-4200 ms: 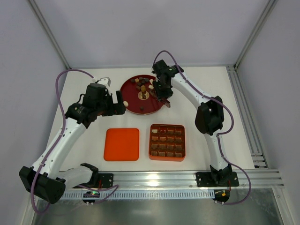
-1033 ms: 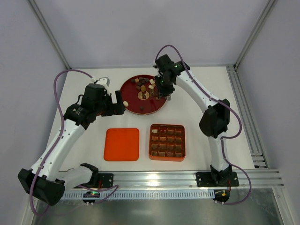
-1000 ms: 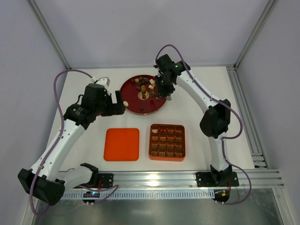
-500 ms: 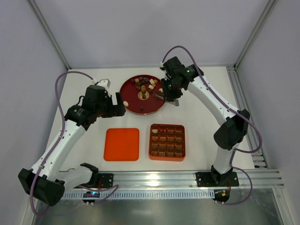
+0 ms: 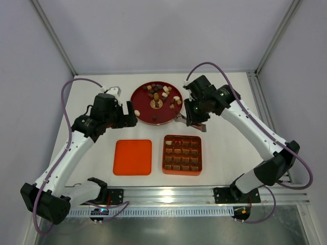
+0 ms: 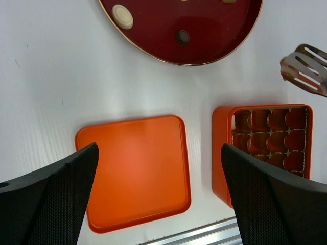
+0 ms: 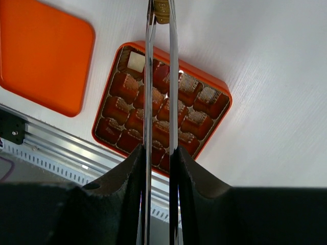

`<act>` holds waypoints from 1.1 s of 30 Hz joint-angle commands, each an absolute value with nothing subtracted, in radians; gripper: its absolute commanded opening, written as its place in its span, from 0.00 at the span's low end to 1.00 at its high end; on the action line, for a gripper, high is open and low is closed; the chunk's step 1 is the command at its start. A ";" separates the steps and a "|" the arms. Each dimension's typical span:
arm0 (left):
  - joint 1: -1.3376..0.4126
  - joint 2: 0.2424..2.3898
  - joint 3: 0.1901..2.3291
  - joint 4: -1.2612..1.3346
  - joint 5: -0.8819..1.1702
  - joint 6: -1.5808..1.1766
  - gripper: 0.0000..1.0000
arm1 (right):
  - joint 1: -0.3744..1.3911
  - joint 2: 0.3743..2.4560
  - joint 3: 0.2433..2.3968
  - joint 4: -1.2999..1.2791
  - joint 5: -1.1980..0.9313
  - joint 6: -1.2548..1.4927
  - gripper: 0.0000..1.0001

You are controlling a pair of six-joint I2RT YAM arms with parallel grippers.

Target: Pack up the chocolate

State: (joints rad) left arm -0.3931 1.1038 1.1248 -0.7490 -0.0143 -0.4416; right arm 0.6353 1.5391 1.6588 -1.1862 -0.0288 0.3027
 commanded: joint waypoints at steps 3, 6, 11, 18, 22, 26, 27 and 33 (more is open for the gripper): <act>-0.394 1.094 1.120 -0.704 -0.003 -0.451 1.00 | 0.658 1.384 1.556 -1.212 -0.014 0.350 0.31; -0.393 1.094 1.115 -0.700 -0.003 -0.454 1.00 | 0.667 1.317 1.481 -1.213 -0.009 0.367 0.31; -0.394 1.092 1.112 -0.699 -0.003 -0.454 1.00 | 0.676 1.235 1.376 -1.201 -0.012 0.390 0.31; -0.394 1.092 1.112 -0.699 -0.003 -0.454 1.00 | 0.695 1.177 1.276 -1.187 -0.014 0.417 0.31; -0.394 1.094 1.111 -0.699 -0.003 -0.453 1.00 | 0.696 1.166 1.247 -1.177 -0.012 0.417 0.31; -0.393 1.092 1.108 -0.699 -0.003 -0.453 1.00 | 0.699 1.167 1.223 -1.158 -0.014 0.420 0.31; -0.393 1.092 1.108 -0.699 -0.005 -0.454 1.00 | 0.699 1.166 1.221 -1.157 -0.012 0.420 0.32; -0.394 1.092 1.109 -0.699 -0.003 -0.454 1.00 | 0.699 1.183 1.229 -1.146 -0.006 0.417 0.36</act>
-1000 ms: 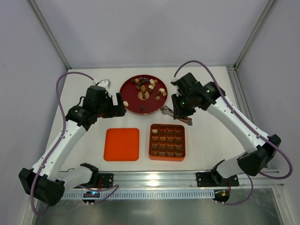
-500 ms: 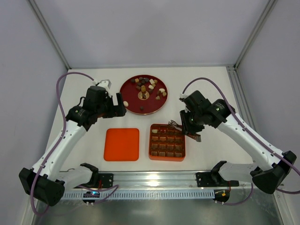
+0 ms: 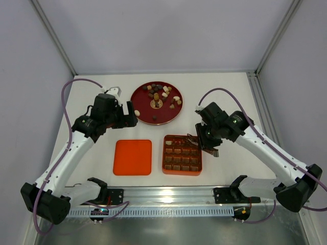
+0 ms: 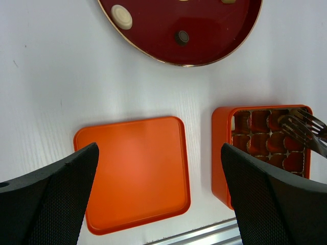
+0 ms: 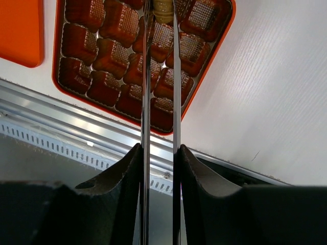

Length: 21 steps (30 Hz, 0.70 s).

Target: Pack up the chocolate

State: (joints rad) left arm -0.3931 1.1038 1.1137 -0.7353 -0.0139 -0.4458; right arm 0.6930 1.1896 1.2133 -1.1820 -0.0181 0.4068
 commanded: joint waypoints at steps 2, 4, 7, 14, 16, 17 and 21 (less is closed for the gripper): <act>-0.393 1.094 1.108 -0.699 -0.003 -0.456 1.00 | 0.699 1.186 1.232 -1.141 -0.005 0.414 0.38; -0.394 1.095 1.108 -0.699 -0.003 -0.454 1.00 | 0.699 1.193 1.242 -1.141 -0.005 0.413 0.39; -0.393 1.095 1.108 -0.698 -0.005 -0.453 1.00 | 0.698 1.200 1.249 -1.146 -0.005 0.410 0.40; -0.393 1.100 1.114 -0.698 -0.003 -0.451 1.00 | 0.698 1.206 1.331 -1.167 0.030 0.396 0.44; -0.393 1.098 1.115 -0.698 -0.005 -0.451 1.00 | 0.696 1.229 1.373 -1.183 0.044 0.371 0.45; -0.394 1.098 1.117 -0.696 -0.005 -0.451 1.00 | 0.692 1.267 1.418 -1.187 0.046 0.361 0.45; -0.393 1.098 1.121 -0.700 -0.006 -0.449 1.00 | 0.654 1.385 1.546 -1.171 0.032 0.313 0.45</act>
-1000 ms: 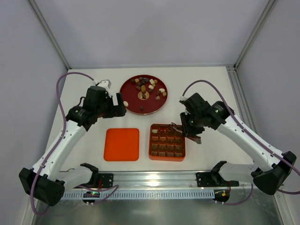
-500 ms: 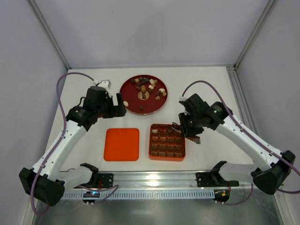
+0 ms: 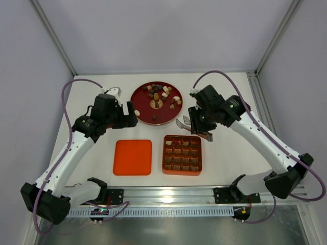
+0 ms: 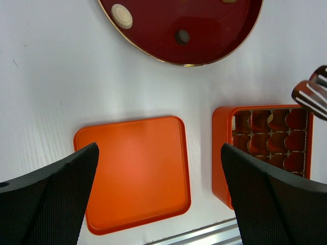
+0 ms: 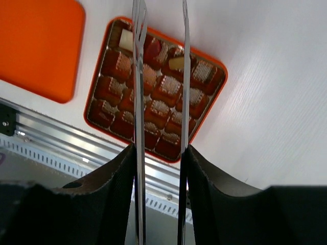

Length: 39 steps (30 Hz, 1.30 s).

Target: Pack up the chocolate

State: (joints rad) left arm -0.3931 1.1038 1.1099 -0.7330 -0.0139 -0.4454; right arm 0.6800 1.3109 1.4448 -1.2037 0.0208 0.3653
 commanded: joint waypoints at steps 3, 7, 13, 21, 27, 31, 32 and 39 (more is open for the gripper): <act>-0.393 1.097 1.124 -0.704 -0.005 -0.448 1.00 | 0.612 1.518 1.670 -1.147 0.024 0.278 0.45; -0.394 1.098 1.124 -0.710 -0.005 -0.446 1.00 | 0.581 1.718 1.847 -1.138 0.021 0.262 0.45; -0.393 1.100 1.141 -0.726 -0.008 -0.434 1.00 | 0.561 2.003 2.147 -1.181 0.058 0.287 0.45; -0.393 1.118 1.160 -0.729 -0.005 -0.423 1.00 | 0.540 2.140 2.266 -1.170 0.072 0.334 0.45; -0.394 1.121 1.160 -0.727 -0.003 -0.420 1.00 | 0.538 2.151 2.250 -1.157 0.107 0.359 0.45; -0.393 1.118 1.158 -0.727 -0.005 -0.416 1.00 | 0.538 2.154 2.233 -1.147 0.109 0.362 0.45; -0.394 1.117 1.157 -0.727 -0.006 -0.416 1.00 | 0.538 2.160 2.233 -1.147 0.101 0.362 0.45; -0.394 1.115 1.158 -0.727 -0.003 -0.413 1.00 | 0.537 2.181 2.237 -1.146 0.097 0.370 0.44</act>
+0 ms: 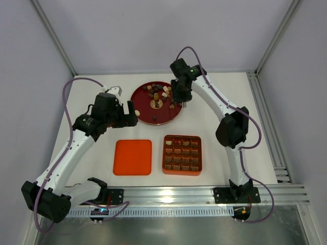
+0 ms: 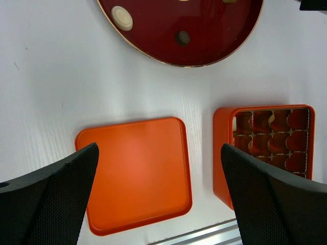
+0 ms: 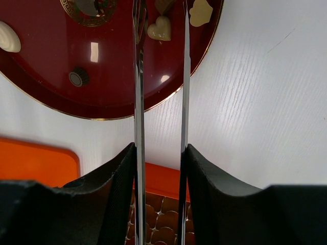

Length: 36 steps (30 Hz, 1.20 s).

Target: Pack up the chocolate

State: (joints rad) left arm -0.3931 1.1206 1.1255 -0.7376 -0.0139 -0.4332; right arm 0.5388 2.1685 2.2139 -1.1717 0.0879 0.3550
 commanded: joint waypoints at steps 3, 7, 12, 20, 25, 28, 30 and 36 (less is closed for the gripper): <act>-0.394 1.114 1.158 -0.726 -0.003 -0.413 1.00 | 0.535 2.192 2.240 -1.143 0.095 0.374 0.44; -0.393 1.114 1.157 -0.727 -0.005 -0.411 1.00 | 0.535 2.206 2.238 -1.137 0.081 0.379 0.44; -0.393 1.109 1.151 -0.729 -0.009 -0.408 1.00 | 0.535 2.221 2.247 -1.132 0.084 0.382 0.44; -0.394 1.108 1.150 -0.732 -0.017 -0.403 1.00 | 0.535 2.235 2.253 -1.124 0.078 0.385 0.39; -0.393 1.109 1.149 -0.732 -0.015 -0.405 1.00 | 0.535 2.221 2.249 -1.129 0.081 0.380 0.35; -0.394 1.108 1.149 -0.732 -0.015 -0.405 1.00 | 0.535 2.217 2.253 -1.129 0.081 0.377 0.31; -0.394 1.108 1.149 -0.732 -0.015 -0.405 1.00 | 0.535 2.212 2.263 -1.132 0.084 0.374 0.29; -0.394 1.101 1.152 -0.733 -0.018 -0.407 1.00 | 0.537 2.194 2.289 -1.140 0.081 0.371 0.27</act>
State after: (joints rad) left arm -0.3931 1.1206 1.1255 -0.7376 -0.0143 -0.4145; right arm 0.5388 2.2414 2.2314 -1.1492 0.0834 0.3725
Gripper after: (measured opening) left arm 0.996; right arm 0.316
